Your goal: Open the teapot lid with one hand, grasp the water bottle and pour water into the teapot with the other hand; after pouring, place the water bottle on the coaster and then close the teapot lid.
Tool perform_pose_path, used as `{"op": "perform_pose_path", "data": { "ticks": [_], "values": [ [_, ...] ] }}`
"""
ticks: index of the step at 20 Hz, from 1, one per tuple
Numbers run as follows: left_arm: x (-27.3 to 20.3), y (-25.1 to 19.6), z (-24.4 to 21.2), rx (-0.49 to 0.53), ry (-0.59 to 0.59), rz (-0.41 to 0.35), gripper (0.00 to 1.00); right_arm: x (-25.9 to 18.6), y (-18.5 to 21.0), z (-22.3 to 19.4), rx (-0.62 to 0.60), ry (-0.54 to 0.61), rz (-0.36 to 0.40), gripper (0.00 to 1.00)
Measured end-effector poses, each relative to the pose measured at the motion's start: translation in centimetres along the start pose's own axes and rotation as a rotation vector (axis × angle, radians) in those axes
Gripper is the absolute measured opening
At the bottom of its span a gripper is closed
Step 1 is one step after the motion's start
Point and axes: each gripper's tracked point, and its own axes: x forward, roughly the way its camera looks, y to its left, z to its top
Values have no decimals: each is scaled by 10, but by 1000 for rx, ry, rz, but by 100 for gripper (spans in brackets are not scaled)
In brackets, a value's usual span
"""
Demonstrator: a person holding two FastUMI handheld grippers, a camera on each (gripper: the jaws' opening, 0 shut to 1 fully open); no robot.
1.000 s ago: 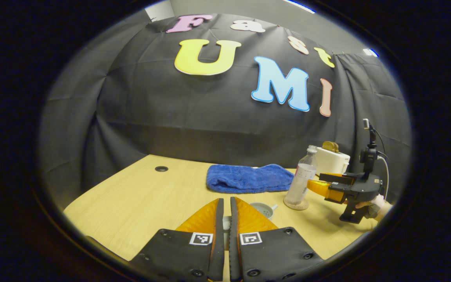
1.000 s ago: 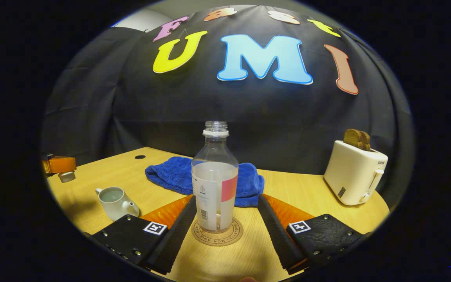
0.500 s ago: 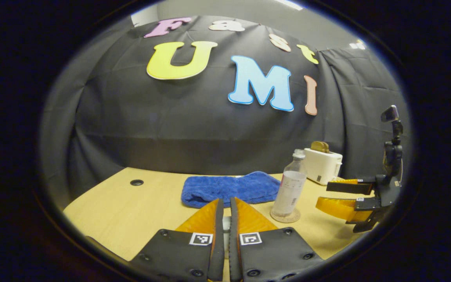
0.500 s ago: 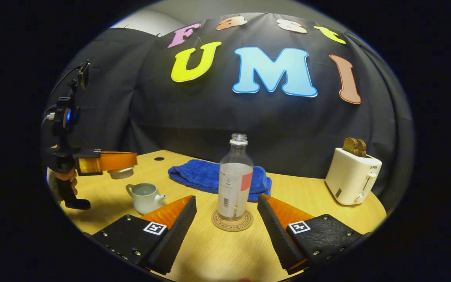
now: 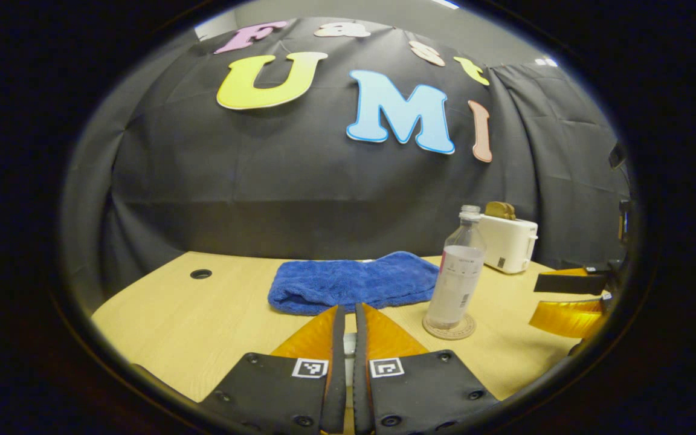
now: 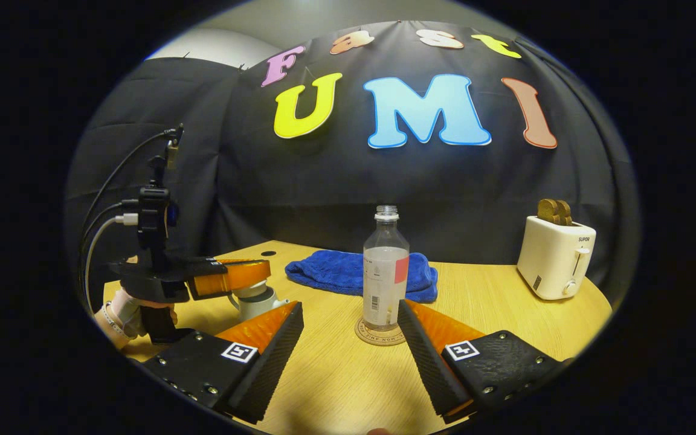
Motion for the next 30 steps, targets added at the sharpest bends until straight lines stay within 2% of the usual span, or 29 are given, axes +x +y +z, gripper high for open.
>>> {"op": "perform_pose_path", "data": {
  "ticks": [9,14,15,16,22,30],
  "values": [
    [6,-1,-11,46,5,42,10,-7,-17,-6,40,-2,-29,97],
    [3,-4,-9,39,2,37,18,-10,-17,-2,39,-13,-43,97],
    [0,-4,-4,35,-10,37,28,-11,-17,0,35,-16,-49,97],
    [-3,-4,0,35,-21,37,28,-12,-16,1,30,-19,-55,97],
    [-38,-13,28,38,-67,24,28,-21,-7,14,-9,-43,-96,97],
    [-105,-19,46,17,-75,40,27,-51,-6,24,27,-34,-194,97]
  ]
}}
